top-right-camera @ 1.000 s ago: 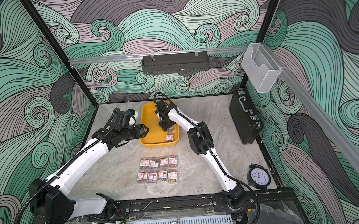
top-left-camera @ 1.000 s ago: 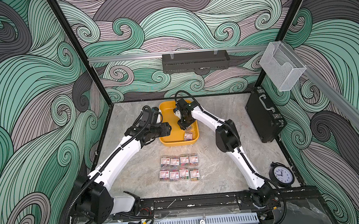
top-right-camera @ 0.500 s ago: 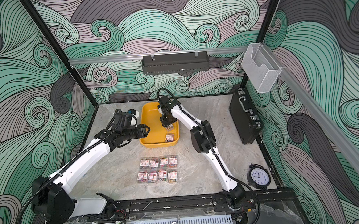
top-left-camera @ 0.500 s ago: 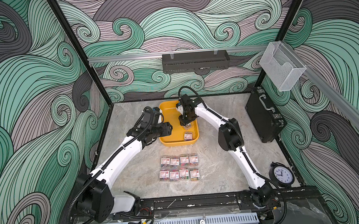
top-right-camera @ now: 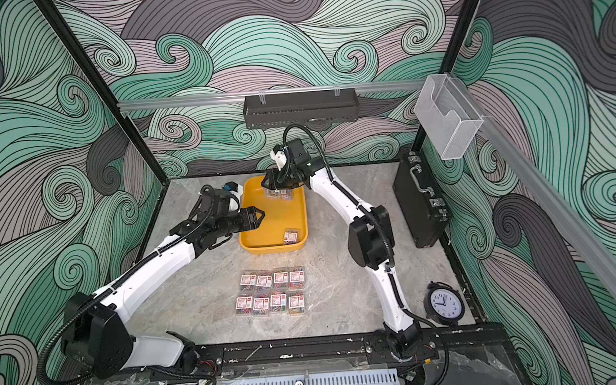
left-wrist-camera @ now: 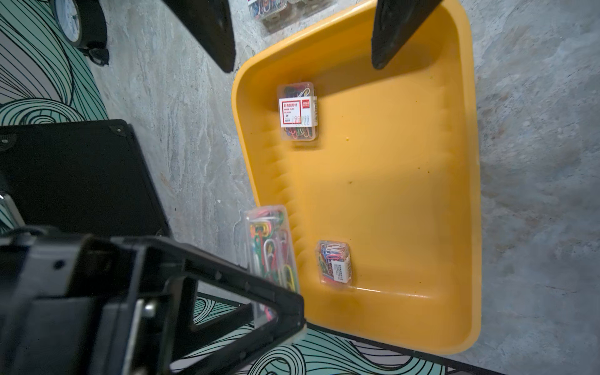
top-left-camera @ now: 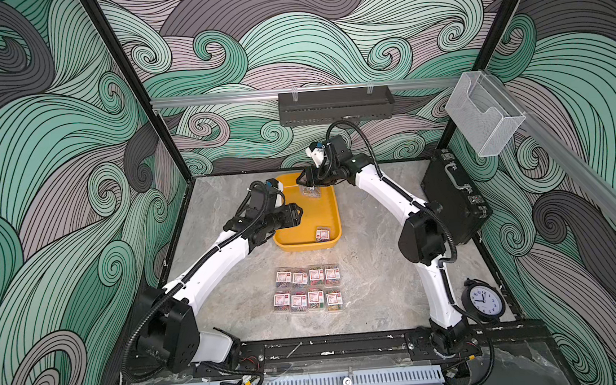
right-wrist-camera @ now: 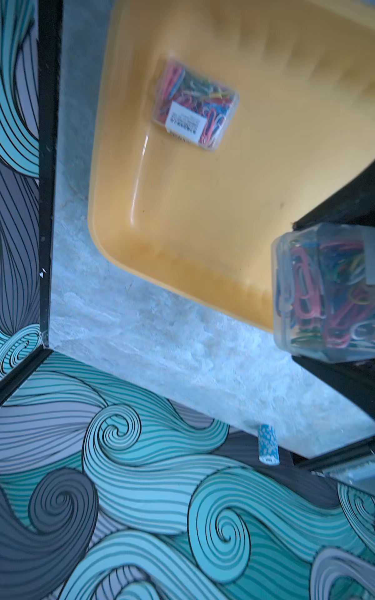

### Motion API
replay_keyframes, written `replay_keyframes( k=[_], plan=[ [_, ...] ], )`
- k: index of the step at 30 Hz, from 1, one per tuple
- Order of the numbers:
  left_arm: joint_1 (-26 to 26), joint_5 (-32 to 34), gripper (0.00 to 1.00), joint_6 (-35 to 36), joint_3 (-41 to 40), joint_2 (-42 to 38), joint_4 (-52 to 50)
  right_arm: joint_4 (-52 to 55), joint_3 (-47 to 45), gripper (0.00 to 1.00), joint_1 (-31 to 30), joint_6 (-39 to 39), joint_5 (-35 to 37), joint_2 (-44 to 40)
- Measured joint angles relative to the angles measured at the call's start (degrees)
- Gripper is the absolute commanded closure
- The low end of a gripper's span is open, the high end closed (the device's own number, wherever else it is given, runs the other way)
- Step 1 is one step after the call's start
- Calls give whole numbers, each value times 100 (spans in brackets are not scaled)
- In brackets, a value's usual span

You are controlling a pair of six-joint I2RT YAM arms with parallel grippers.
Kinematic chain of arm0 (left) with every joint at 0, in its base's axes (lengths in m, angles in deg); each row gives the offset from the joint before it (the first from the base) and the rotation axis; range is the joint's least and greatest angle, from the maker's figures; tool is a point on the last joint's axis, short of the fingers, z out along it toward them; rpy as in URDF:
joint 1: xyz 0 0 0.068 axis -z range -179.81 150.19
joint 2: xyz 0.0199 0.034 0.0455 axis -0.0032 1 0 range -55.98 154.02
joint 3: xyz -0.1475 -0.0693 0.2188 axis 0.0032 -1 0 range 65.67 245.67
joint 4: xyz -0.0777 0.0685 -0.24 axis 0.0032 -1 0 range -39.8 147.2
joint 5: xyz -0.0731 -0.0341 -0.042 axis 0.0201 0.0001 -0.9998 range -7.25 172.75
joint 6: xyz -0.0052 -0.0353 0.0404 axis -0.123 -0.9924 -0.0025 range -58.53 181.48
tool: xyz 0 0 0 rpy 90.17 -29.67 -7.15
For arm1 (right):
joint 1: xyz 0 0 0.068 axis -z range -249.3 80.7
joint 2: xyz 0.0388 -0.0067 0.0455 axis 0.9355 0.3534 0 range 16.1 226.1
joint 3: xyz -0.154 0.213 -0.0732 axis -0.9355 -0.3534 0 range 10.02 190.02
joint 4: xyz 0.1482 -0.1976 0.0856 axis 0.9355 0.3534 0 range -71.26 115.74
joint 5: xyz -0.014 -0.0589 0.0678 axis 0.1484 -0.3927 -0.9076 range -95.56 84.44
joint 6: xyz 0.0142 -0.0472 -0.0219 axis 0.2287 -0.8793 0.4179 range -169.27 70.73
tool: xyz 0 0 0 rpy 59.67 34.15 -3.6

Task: Take the paper clips out of the storage box
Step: Pick up the boxed paper clips from the storage box, then place the boxed paper clips in the storage box.

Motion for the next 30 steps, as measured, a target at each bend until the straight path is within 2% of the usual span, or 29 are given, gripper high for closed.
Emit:
replay_keyframes(
  k=[6,11,20,30],
  plan=[
    [4,15,36,26,0,251,822,-1556,-1373,55,-52,1139,-192,-538],
    [4,101,36,166,83,415,1108,-2420,-1976,55,-52,1773,-197,-787],
    [2,238,43,372,254,686,1300,-3320,-2382,55,-59,2382,-271,-973],
    [2,420,54,570,461,887,1497,-3703,-2697,55,-72,2677,-356,-1034]
  ],
)
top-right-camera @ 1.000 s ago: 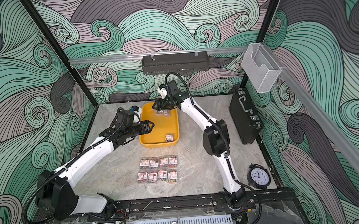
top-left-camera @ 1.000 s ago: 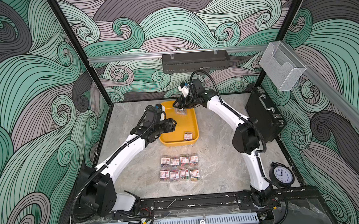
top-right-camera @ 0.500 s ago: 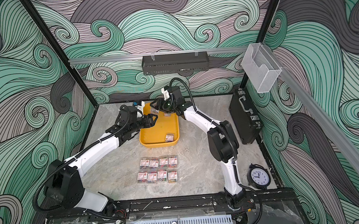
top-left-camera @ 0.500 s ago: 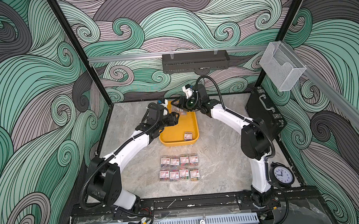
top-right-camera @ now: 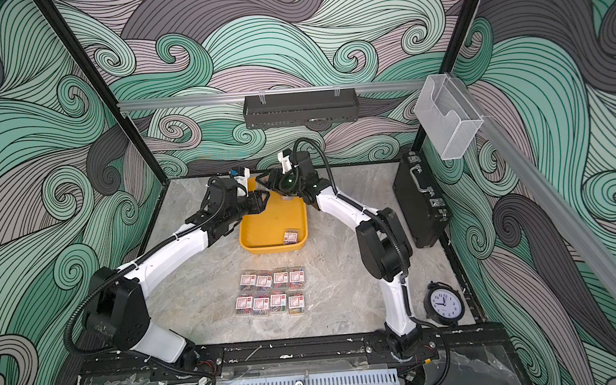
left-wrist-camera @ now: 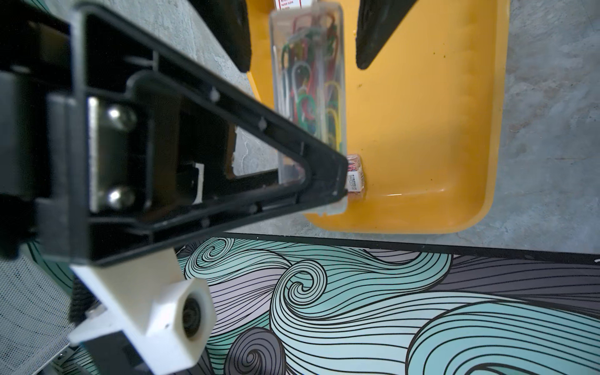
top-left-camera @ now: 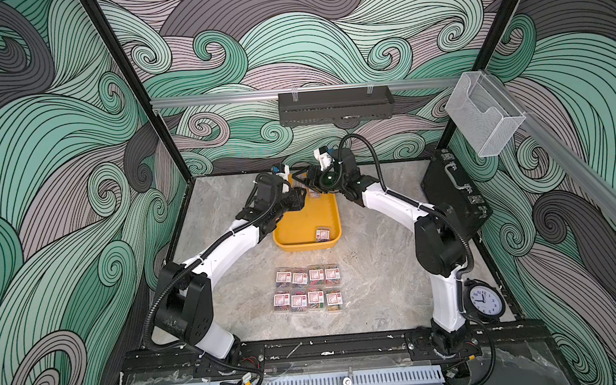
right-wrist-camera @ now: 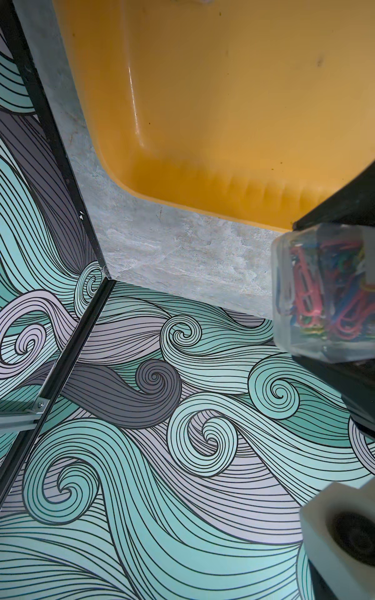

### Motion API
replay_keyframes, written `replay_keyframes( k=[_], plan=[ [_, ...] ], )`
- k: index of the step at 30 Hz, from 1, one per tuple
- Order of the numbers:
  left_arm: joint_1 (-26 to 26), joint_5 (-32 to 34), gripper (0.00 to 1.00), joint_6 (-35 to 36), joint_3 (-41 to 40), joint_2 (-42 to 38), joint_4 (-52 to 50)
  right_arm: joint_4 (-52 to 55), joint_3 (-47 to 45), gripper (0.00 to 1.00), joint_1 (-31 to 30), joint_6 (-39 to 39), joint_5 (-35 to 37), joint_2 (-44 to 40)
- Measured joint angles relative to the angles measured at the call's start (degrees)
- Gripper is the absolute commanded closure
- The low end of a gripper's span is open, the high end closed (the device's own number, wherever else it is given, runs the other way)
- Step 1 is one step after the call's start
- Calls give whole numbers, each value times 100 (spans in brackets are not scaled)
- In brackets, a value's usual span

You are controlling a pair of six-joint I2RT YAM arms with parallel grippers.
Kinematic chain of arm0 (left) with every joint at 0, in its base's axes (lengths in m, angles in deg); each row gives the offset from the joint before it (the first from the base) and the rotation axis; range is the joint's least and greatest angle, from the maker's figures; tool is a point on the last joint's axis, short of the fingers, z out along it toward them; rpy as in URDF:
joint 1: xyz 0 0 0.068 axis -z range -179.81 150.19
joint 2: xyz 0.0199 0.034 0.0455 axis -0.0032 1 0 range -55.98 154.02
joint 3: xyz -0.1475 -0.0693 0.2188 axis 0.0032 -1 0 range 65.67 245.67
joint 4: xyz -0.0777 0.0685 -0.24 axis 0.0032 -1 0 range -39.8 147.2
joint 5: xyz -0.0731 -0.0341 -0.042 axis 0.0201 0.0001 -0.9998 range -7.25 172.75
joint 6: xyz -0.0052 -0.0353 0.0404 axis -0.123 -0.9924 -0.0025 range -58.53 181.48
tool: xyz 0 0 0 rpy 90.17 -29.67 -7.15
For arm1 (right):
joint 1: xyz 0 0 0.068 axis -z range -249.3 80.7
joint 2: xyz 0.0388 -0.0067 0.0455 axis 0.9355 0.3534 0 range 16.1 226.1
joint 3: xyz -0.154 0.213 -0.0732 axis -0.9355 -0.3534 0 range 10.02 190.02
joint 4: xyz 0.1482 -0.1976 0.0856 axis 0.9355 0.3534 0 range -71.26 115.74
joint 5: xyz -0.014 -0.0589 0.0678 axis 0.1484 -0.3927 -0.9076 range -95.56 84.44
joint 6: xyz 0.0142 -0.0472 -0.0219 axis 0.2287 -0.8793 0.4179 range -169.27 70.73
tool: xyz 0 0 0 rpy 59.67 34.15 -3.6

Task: Take the paper clips out of the storage box
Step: Place the boxed paper clips in the storage box.

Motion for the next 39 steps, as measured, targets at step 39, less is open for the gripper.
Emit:
replay_keyframes(
  k=[39],
  plan=[
    [0,260,80,863,94,111,-28,-601,-382,21,-26,466,-48,-199]
  ],
)
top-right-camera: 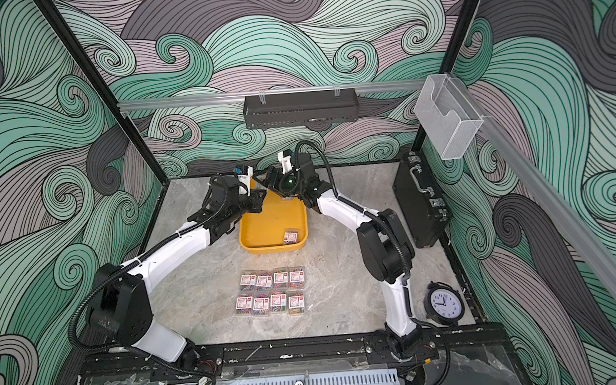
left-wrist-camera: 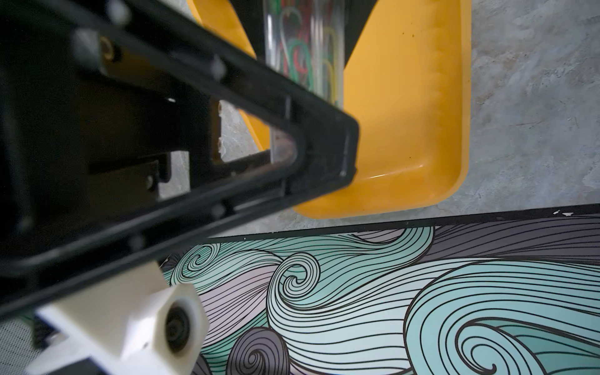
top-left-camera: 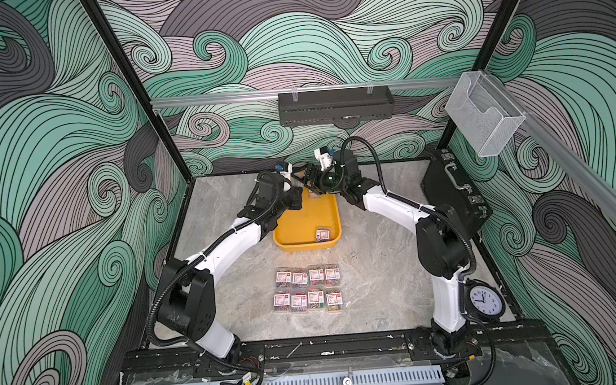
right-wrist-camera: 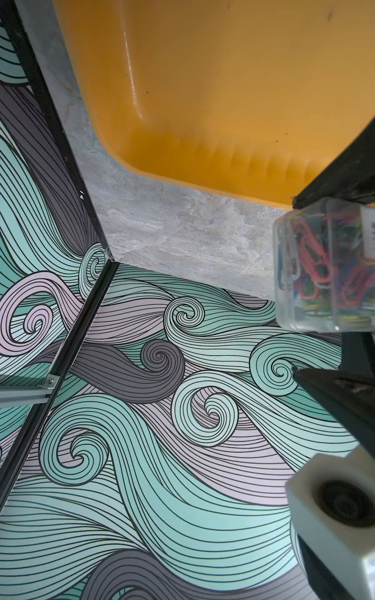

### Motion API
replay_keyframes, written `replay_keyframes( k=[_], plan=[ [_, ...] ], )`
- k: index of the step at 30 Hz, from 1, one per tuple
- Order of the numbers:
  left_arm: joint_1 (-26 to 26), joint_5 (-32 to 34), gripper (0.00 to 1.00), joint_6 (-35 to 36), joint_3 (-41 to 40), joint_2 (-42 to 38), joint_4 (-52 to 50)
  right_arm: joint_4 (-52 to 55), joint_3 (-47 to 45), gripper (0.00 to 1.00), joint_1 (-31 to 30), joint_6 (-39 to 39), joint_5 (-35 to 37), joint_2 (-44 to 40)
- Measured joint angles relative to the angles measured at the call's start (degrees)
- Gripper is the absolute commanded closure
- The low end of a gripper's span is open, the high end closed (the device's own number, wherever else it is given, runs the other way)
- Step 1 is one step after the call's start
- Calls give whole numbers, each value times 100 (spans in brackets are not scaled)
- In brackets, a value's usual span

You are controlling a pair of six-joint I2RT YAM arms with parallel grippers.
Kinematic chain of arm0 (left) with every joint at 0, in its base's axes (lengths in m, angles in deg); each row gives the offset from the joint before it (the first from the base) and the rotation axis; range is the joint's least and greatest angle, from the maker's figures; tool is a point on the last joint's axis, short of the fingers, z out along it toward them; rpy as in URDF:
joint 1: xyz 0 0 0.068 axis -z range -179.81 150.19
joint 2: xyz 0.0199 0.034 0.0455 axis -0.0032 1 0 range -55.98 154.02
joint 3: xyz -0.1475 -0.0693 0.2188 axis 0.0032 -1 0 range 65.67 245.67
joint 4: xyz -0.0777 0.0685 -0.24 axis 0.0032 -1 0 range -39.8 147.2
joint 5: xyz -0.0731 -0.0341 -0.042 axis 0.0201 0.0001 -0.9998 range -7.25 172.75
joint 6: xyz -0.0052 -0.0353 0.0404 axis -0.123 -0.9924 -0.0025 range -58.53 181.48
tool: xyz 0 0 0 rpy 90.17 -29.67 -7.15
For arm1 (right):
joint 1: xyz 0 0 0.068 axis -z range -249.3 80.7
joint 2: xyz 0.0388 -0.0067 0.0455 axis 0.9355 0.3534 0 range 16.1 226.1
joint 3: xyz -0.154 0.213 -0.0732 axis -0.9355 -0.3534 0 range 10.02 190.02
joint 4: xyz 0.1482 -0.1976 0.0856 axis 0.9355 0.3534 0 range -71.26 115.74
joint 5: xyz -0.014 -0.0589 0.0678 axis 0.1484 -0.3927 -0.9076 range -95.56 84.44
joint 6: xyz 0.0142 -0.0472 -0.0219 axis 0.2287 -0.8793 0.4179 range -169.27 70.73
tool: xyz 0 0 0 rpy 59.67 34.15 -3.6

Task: Take the paper clips out of the storage box
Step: Place the boxed paper clips in the storage box.

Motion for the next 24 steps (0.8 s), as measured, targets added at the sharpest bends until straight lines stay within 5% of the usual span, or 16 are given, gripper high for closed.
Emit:
replay_keyframes(
  k=[11,24],
  plan=[
    [0,785,80,323,350,369,-844,129,-1226,17,485,-236,411,-955],
    [402,2328,81,293,2186,2490,-2706,918,-2673,16,1235,-1102,776,-2463]
  ],
)
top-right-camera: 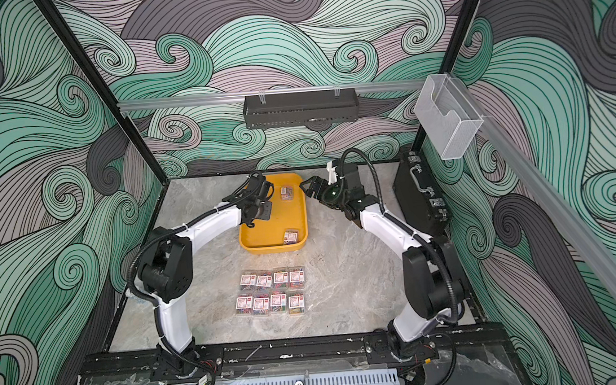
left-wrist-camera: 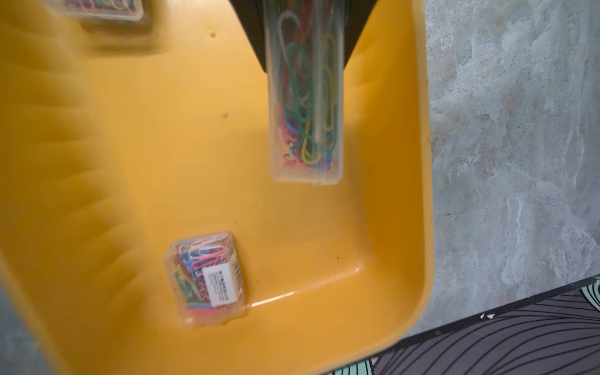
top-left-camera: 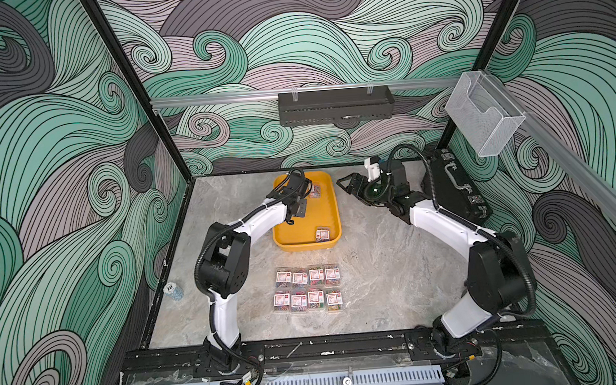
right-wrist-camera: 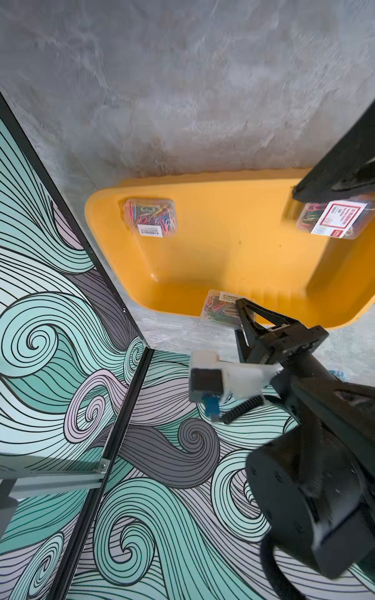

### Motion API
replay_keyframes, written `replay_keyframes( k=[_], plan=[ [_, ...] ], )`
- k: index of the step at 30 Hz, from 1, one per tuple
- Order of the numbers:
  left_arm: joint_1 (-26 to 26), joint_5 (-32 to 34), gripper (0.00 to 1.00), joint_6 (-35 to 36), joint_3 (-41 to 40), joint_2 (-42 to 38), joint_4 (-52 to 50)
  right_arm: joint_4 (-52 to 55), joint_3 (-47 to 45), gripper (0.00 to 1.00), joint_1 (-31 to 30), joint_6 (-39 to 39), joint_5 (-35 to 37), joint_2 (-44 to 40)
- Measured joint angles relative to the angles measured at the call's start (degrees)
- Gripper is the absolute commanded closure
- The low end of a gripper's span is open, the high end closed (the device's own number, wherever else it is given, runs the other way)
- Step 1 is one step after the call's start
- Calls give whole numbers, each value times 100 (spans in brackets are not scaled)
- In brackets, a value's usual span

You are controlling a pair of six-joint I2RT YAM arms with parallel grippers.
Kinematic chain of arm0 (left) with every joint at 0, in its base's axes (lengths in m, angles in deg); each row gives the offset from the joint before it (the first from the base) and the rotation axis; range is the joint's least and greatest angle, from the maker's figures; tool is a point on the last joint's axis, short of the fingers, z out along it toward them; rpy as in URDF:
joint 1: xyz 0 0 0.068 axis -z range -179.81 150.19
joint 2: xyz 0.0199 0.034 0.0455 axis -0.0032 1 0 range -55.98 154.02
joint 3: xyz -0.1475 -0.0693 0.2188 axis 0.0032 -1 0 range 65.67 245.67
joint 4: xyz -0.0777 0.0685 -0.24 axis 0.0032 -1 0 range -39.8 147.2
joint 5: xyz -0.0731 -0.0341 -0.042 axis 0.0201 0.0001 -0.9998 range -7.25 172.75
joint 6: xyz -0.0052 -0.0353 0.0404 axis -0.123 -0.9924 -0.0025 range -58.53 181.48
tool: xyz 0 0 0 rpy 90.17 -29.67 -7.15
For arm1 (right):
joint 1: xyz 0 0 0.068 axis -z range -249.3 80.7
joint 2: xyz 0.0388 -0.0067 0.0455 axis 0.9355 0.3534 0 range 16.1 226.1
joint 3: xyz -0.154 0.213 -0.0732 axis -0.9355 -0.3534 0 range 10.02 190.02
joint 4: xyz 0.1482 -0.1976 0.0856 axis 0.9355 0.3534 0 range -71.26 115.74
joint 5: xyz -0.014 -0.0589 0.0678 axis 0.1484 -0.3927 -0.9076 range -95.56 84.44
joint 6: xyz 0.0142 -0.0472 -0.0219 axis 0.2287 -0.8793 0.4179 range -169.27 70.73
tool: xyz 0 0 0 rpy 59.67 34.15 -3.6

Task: Take the paper clips out of the storage box
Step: Place the boxed paper clips in the storage box.

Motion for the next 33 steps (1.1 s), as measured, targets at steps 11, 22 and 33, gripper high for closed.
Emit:
replay_keyframes(
  k=[11,22,33],
  plan=[
    [407,1464,81,-9,1556,1344,-1425,601,-498,13,365,-470,225,-1130],
    [446,1539,75,98,1576,1589,-1681,772,-533,12,404,-603,330,-1368],
    [457,1360,63,262,1641,1718,-1670,881,-573,12,409,-605,348,-1392]
  ],
)
